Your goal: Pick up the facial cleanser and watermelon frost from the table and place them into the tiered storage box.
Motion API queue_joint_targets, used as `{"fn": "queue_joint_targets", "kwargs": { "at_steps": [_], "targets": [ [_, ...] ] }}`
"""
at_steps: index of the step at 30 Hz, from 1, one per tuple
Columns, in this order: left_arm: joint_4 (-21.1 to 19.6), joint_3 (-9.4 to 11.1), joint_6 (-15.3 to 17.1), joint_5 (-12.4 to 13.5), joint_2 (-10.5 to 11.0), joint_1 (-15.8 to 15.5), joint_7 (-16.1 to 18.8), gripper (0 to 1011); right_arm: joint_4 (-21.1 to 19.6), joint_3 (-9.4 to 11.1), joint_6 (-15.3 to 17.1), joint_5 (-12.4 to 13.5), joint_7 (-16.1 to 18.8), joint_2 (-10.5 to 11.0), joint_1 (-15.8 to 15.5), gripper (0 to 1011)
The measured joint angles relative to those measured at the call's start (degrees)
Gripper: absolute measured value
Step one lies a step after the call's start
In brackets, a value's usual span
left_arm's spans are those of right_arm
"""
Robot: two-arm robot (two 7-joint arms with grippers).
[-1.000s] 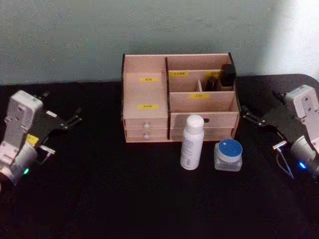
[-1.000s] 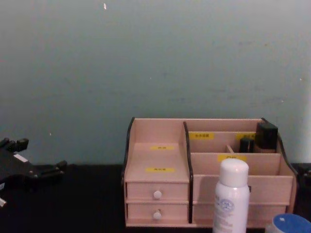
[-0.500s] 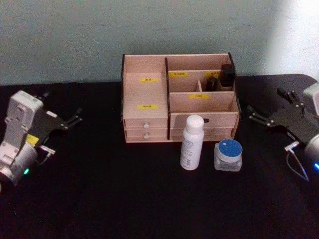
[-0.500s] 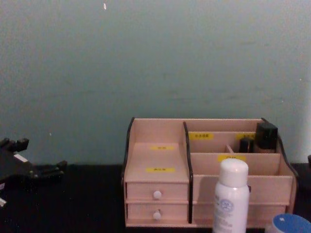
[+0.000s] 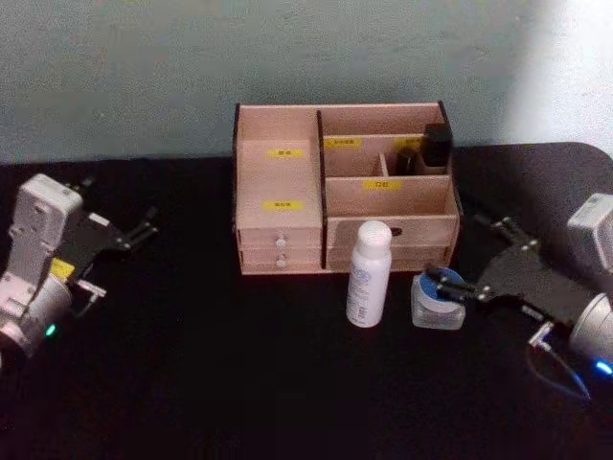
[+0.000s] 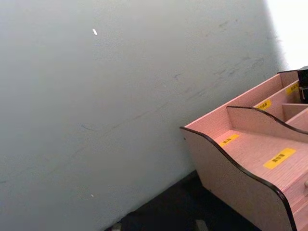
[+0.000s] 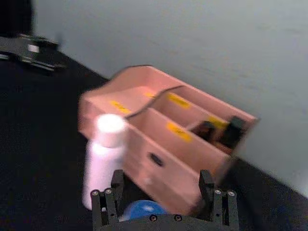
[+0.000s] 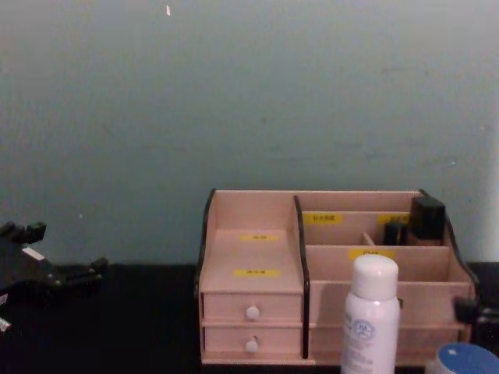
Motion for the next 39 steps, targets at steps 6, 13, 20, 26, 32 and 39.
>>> {"fn": "queue_joint_targets", "kwargs": {
  "at_steps": [6, 13, 20, 26, 32, 39],
  "targets": [
    [0.00, 0.00, 0.00, 0.00, 0.00, 0.00, 0.00, 1001, 1.75, -1.53, 0.00, 1.50, 5.38, -1.57, 1.74, 1003],
    [0.00, 0.00, 0.00, 0.00, 0.00, 0.00, 0.00, 1001, 4.75, -3.01, 0.87, 1.90, 9.40, -4.24, 4.32, 1003],
    [0.00, 0.00, 0.00, 0.00, 0.00, 0.00, 0.00, 1001, 7.94, -4.07, 1.97, 1.72, 12.14, -6.76, 6.47, 1003],
    [0.00, 0.00, 0.00, 0.00, 0.00, 0.00, 0.00, 1001, 11.10, -4.67, 2.40, 1.32, 14.51, -8.82, 8.46, 1003],
    [0.00, 0.00, 0.00, 0.00, 0.00, 0.00, 0.00, 1001, 14.20, -4.94, 2.49, 0.82, 15.79, -10.97, 10.26, 1003],
    [0.00, 0.00, 0.00, 0.00, 0.00, 0.00, 0.00, 1001, 16.47, -5.01, 2.23, 0.48, 16.25, -12.78, 11.55, 1003]
  ]
}}
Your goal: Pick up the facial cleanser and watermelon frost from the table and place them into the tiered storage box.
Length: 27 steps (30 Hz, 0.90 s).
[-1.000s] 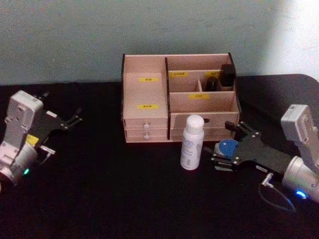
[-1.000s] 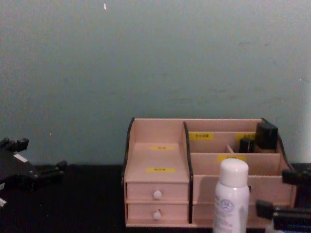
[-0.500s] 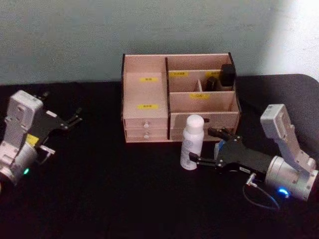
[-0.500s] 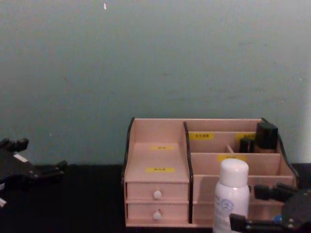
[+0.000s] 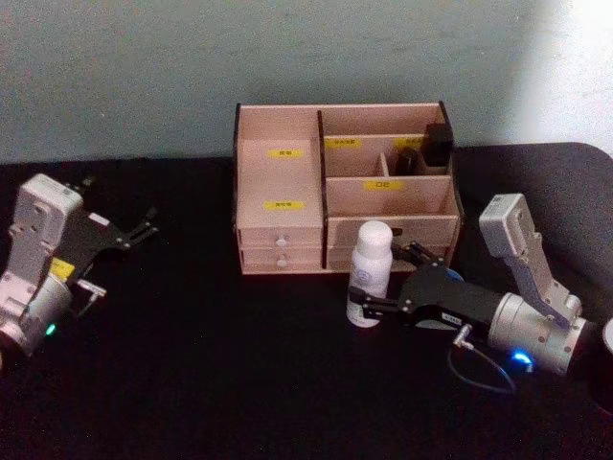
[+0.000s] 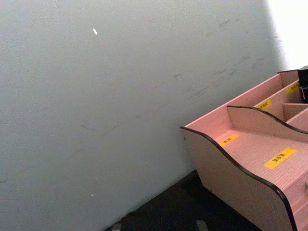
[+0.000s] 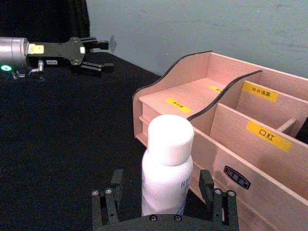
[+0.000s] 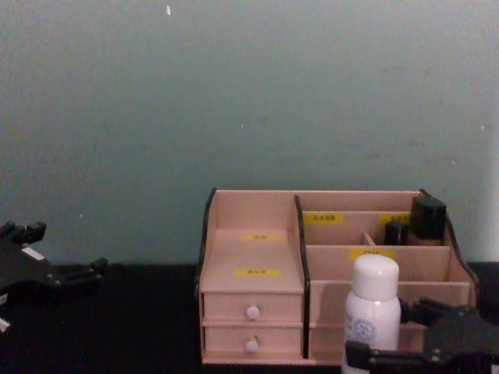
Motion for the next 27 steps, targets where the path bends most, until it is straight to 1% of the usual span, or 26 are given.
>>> {"fn": "queue_joint_targets", "kwargs": {
  "at_steps": [9, 23, 26, 27],
  "targets": [
    [0.00, 0.00, 0.00, 0.00, 0.00, 0.00, 0.00, 1001, 1.83, 0.28, -0.33, -0.38, -0.18, -1.51, 0.88, 1002],
    [0.00, 0.00, 0.00, 0.00, 0.00, 0.00, 0.00, 1001, 1.70, 0.28, -0.33, -0.40, -0.24, -1.39, 0.84, 1003],
    [0.00, 0.00, 0.00, 0.00, 0.00, 0.00, 0.00, 1001, 1.67, 0.26, -0.34, -0.40, -0.25, -1.38, 0.83, 954],
    [0.00, 0.00, 0.00, 0.00, 0.00, 0.00, 0.00, 1001, 1.66, 0.25, -0.34, -0.40, -0.25, -1.37, 0.82, 914]
  ]
}}
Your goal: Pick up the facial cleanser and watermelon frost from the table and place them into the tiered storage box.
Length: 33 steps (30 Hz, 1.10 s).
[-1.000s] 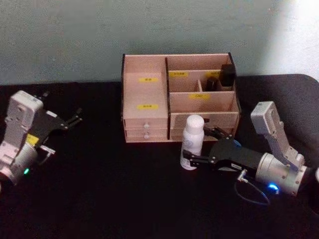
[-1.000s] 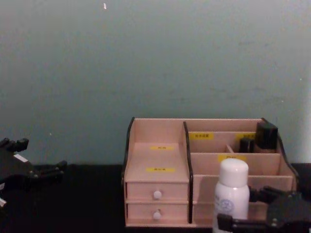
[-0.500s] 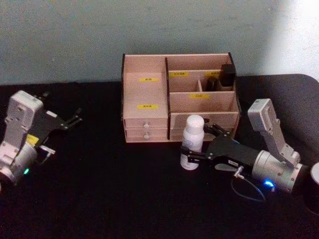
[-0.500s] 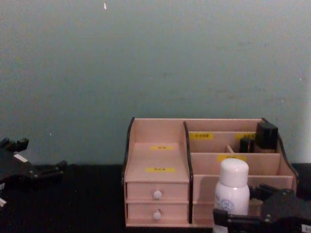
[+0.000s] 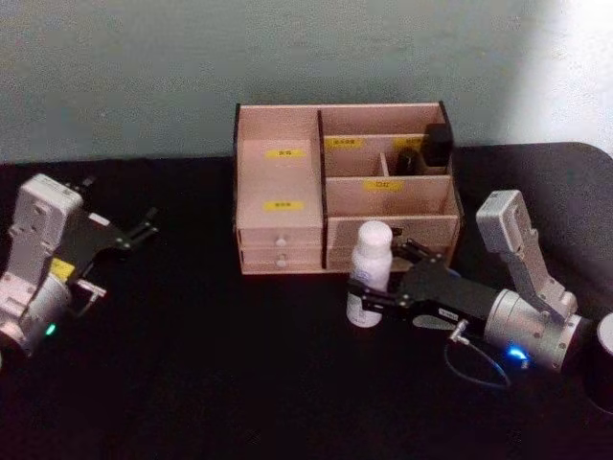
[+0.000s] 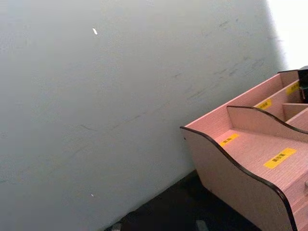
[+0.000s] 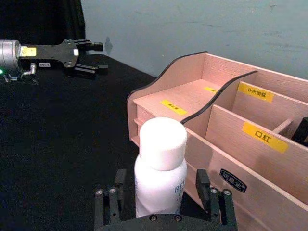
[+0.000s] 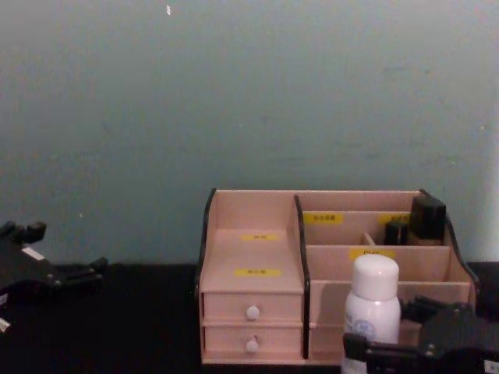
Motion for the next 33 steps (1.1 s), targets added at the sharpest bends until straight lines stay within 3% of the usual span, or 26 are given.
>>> {"fn": "queue_joint_targets", "kwargs": {
  "at_steps": [13, 28, 33],
  "targets": [
    [0.00, 0.00, 0.00, 0.00, 0.00, 0.00, 0.00, 1001, -0.06, 0.00, -0.02, 0.05, 0.00, 0.08, -0.04, 592],
    [0.00, 0.00, 0.00, 0.00, 0.00, 0.00, 0.00, 1001, -0.97, 0.35, -0.11, -0.07, 0.05, 0.39, -0.31, 592],
    [0.00, 0.00, 0.00, 0.00, 0.00, 0.00, 0.00, 1001, -3.97, 1.85, 1.24, 2.43, 1.15, 1.24, -0.67, 592]
  ]
}}
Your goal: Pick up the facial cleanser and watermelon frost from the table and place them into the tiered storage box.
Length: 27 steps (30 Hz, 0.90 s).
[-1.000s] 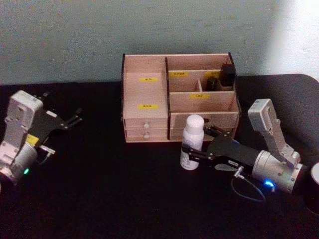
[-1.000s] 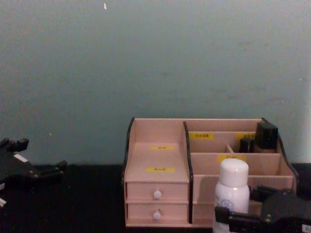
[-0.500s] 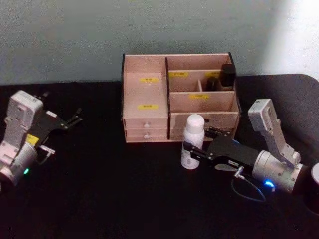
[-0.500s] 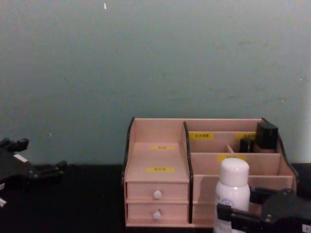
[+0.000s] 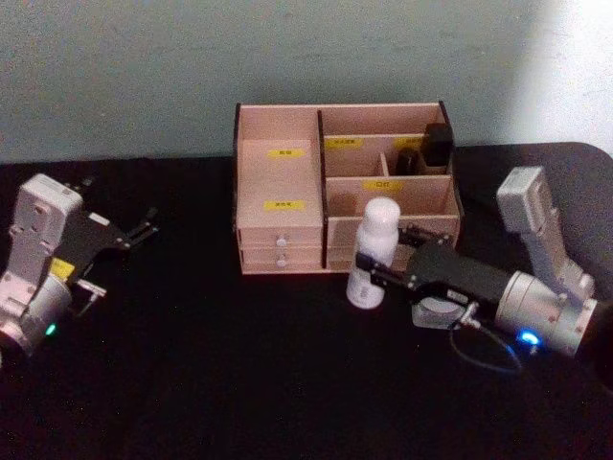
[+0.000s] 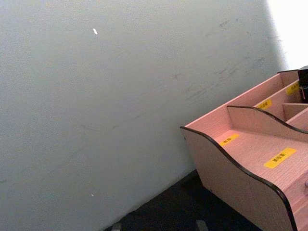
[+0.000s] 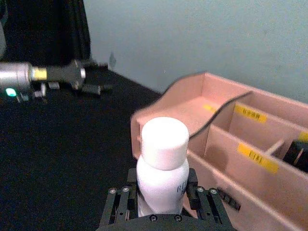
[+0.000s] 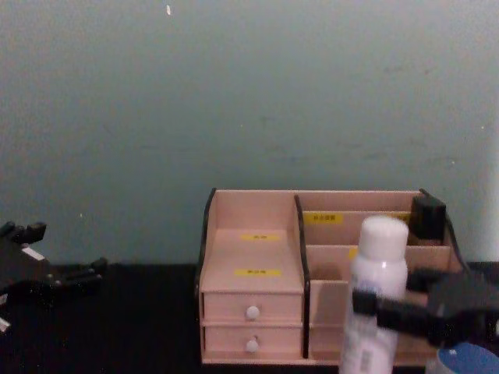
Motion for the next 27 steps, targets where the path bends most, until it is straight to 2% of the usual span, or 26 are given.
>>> {"fn": "queue_joint_targets", "kwargs": {
  "at_steps": [5, 11, 14, 27],
  "targets": [
    [0.00, 0.00, 0.00, 0.00, 0.00, 0.00, 0.00, 1001, -2.39, 1.70, 0.83, 2.56, -0.06, 0.33, 0.85, 592],
    [0.00, 0.00, 0.00, 0.00, 0.00, 0.00, 0.00, 1001, -1.55, 2.67, -0.06, 3.03, -2.05, -1.33, 4.17, 593],
    [0.00, 0.00, 0.00, 0.00, 0.00, 0.00, 0.00, 1001, 0.73, 2.72, -1.25, 2.00, -3.37, -2.99, 7.00, 593],
    [0.00, 0.00, 0.00, 0.00, 0.00, 0.00, 0.00, 1001, 10.90, 1.63, -3.21, -2.21, -5.45, -8.18, 14.40, 592]
  ]
}}
